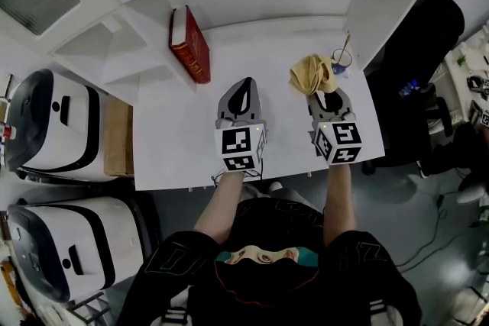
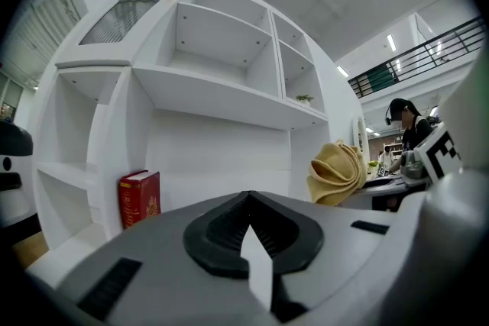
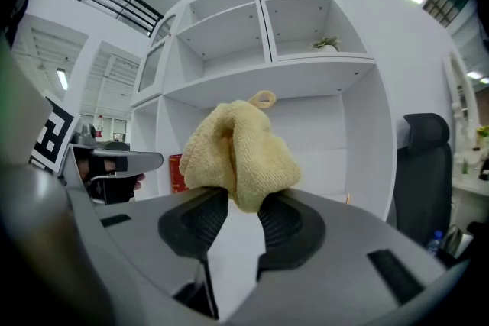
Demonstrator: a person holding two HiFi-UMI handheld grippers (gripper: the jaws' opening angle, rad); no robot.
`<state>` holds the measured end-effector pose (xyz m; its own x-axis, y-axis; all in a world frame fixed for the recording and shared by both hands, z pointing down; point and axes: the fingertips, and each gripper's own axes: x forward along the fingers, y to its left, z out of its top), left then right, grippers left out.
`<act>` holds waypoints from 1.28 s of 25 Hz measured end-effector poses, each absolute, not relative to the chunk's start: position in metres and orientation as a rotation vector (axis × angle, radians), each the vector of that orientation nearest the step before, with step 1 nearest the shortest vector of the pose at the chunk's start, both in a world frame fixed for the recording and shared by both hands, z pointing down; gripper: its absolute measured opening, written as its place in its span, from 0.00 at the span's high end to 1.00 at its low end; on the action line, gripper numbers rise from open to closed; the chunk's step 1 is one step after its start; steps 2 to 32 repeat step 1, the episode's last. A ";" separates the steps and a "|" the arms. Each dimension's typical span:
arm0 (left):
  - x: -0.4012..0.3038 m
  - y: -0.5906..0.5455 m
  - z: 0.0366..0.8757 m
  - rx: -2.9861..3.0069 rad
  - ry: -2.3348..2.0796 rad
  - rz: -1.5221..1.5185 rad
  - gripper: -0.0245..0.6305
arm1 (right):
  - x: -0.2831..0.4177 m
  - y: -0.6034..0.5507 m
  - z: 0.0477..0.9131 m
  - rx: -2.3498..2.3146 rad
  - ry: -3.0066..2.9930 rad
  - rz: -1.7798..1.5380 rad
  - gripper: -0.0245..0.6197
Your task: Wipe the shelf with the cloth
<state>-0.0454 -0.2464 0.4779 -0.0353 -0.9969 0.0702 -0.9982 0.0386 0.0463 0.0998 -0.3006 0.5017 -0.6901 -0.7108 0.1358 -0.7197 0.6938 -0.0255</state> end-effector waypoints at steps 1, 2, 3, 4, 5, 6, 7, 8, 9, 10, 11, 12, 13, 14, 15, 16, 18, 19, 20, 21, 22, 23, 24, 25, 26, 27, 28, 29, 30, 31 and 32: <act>-0.046 -0.245 0.478 2.120 -2.207 0.020 0.96 | 0.100 -0.301 0.502 1.183 -2.783 0.117 0.77; -0.046 -0.245 0.478 2.120 -2.207 0.020 0.96 | 0.100 -0.301 0.502 1.183 -2.783 0.117 0.77; -0.046 -0.245 0.478 2.120 -2.207 0.020 0.96 | 0.100 -0.301 0.502 1.183 -2.783 0.117 0.77; -0.046 -0.245 0.478 2.120 -2.207 0.020 0.96 | 0.100 -0.301 0.502 1.183 -2.783 0.117 0.77; -0.046 -0.245 0.478 2.120 -2.207 0.020 0.96 | 0.100 -0.301 0.502 1.183 -2.783 0.117 0.77; -0.046 -0.245 0.478 2.120 -2.207 0.020 0.96 | 0.100 -0.301 0.502 1.183 -2.783 0.117 0.77; -0.046 -0.245 0.478 2.120 -2.207 0.020 0.96 | 0.100 -0.301 0.502 1.183 -2.783 0.117 0.77; -0.046 -0.245 0.478 2.120 -2.207 0.020 0.96 | 0.100 -0.301 0.502 1.183 -2.783 0.117 0.77; -0.046 -0.245 0.478 2.120 -2.207 0.020 0.96 | 0.100 -0.301 0.502 1.183 -2.783 0.117 0.77; -0.046 -0.245 0.478 2.120 -2.207 0.020 0.96 | 0.100 -0.301 0.502 1.183 -2.783 0.117 0.77; -0.046 -0.245 0.478 2.120 -2.207 0.020 0.96 | 0.100 -0.301 0.502 1.183 -2.783 0.117 0.77; -0.046 -0.245 0.478 2.120 -2.207 0.020 0.96 | 0.100 -0.301 0.502 1.183 -2.783 0.117 0.77; -0.046 -0.245 0.478 2.120 -2.207 0.020 0.96 | 0.100 -0.301 0.502 1.183 -2.783 0.117 0.77; -0.046 -0.245 0.478 2.120 -2.207 0.020 0.96 | 0.100 -0.301 0.502 1.183 -2.783 0.117 0.77; -0.046 -0.245 0.478 2.120 -2.207 0.020 0.96 | 0.100 -0.301 0.502 1.183 -2.783 0.117 0.77; -0.046 -0.245 0.478 2.120 -2.207 0.020 0.96 | 0.100 -0.301 0.502 1.183 -2.783 0.117 0.77; -0.046 -0.245 0.478 2.120 -2.207 0.020 0.96 | 0.100 -0.301 0.502 1.183 -2.783 0.117 0.77; -0.046 -0.245 0.478 2.120 -2.207 0.020 0.96 | 0.100 -0.301 0.502 1.183 -2.783 0.117 0.77; -0.046 -0.245 0.478 2.120 -2.207 0.020 0.96 | 0.100 -0.301 0.502 1.183 -2.783 0.117 0.77; -0.046 -0.245 0.478 2.120 -2.207 0.020 0.96 | 0.100 -0.301 0.502 1.183 -2.783 0.117 0.77; -0.046 -0.245 0.478 2.120 -2.207 0.020 0.96 | 0.100 -0.301 0.502 1.183 -2.783 0.117 0.77; -0.046 -0.245 0.478 2.120 -2.207 0.020 0.96 | 0.100 -0.301 0.502 1.183 -2.783 0.117 0.77; -0.046 -0.245 0.478 2.120 -2.207 0.020 0.96 | 0.100 -0.301 0.502 1.183 -2.783 0.117 0.77; -0.046 -0.245 0.478 2.120 -2.207 0.020 0.96 | 0.100 -0.301 0.502 1.183 -2.783 0.117 0.77; -0.046 -0.245 0.478 2.120 -2.207 0.020 0.96 | 0.100 -0.301 0.502 1.183 -2.783 0.117 0.77; -0.046 -0.245 0.478 2.120 -2.207 0.020 0.96 | 0.100 -0.301 0.502 1.183 -2.783 0.117 0.77; -0.046 -0.245 0.478 2.120 -2.207 0.020 0.96 | 0.100 -0.301 0.502 1.183 -2.783 0.117 0.77; -0.046 -0.245 0.478 2.120 -2.207 0.020 0.96 | 0.100 -0.301 0.502 1.183 -2.783 0.117 0.77; -0.046 -0.245 0.478 2.120 -2.207 0.020 0.96 | 0.100 -0.301 0.502 1.183 -2.783 0.117 0.77; -0.046 -0.245 0.478 2.120 -2.207 0.020 0.96 | 0.100 -0.301 0.502 1.183 -2.783 0.117 0.77; -0.046 -0.245 0.478 2.120 -2.207 0.020 0.96 | 0.100 -0.301 0.502 1.183 -2.783 0.117 0.77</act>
